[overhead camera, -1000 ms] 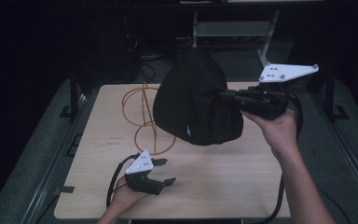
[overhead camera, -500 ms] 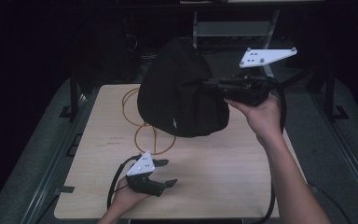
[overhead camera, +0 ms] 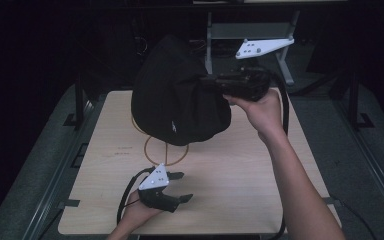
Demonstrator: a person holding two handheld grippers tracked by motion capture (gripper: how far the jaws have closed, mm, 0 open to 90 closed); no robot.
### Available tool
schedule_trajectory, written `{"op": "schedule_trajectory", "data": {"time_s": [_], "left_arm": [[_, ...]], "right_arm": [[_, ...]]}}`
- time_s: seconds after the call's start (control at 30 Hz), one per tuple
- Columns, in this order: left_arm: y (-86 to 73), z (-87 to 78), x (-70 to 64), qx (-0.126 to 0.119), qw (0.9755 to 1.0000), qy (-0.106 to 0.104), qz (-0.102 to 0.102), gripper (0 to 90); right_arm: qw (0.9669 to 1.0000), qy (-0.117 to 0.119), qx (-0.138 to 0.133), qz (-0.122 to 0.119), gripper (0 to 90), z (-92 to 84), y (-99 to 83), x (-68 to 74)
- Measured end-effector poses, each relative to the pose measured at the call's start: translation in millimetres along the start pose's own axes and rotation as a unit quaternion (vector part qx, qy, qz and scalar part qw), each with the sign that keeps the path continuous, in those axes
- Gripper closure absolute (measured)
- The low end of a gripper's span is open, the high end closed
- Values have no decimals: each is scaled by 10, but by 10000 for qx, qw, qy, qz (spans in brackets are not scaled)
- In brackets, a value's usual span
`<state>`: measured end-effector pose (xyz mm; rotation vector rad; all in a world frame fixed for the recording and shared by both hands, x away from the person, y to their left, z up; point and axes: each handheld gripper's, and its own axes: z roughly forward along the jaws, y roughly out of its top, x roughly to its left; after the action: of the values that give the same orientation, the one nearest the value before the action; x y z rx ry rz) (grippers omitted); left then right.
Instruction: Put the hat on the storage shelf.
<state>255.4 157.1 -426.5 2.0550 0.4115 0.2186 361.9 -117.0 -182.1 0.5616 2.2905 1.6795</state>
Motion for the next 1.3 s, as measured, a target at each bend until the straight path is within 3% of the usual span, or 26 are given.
{"op": "schedule_trajectory", "data": {"time_s": [0.2,0.33,0.37,0.63,0.97,1.3], "left_arm": [[-1,4,3,-32,10000,-5,-11,269],[2,2,12,5,10000,-5,55,269],[6,3,24,13,9999,-4,156,269],[5,15,5,-6,10000,-28,86,269],[13,21,3,17,9999,-63,78,269],[23,66,-34,127,9996,-68,244,269]], "right_arm": [[10000,59,61,-32,881,158,126,-32],[9998,93,113,-111,881,279,194,-57],[9998,91,141,-130,881,315,210,-68],[9995,102,292,-105,881,560,292,-157],[9995,147,257,84,880,789,335,-262],[9992,153,294,202,880,1018,323,-341]]}}
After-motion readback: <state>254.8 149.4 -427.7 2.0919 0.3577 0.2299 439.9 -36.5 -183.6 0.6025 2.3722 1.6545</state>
